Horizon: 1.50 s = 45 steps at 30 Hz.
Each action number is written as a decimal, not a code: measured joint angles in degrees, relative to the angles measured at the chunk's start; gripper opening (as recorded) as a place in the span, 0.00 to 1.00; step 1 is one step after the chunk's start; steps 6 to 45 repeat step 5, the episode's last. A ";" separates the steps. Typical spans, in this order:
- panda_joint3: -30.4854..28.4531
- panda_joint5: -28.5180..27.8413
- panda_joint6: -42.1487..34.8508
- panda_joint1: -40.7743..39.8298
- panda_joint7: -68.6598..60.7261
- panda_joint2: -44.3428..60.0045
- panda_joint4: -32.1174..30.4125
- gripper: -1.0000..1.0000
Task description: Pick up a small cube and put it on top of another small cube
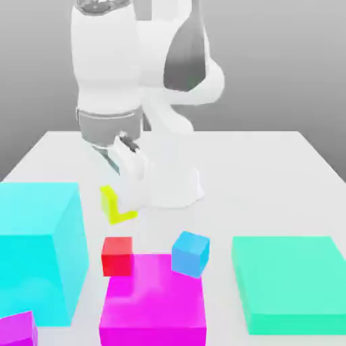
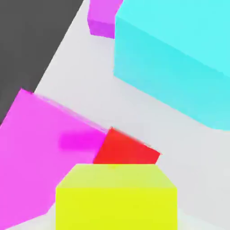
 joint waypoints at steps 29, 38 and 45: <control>-0.26 0.94 6.12 0.17 -0.63 4.56 -1.51 1.00; -0.26 0.94 6.12 0.17 -0.63 4.56 -1.51 1.00; -0.26 0.94 6.12 0.17 -0.63 4.56 -1.51 1.00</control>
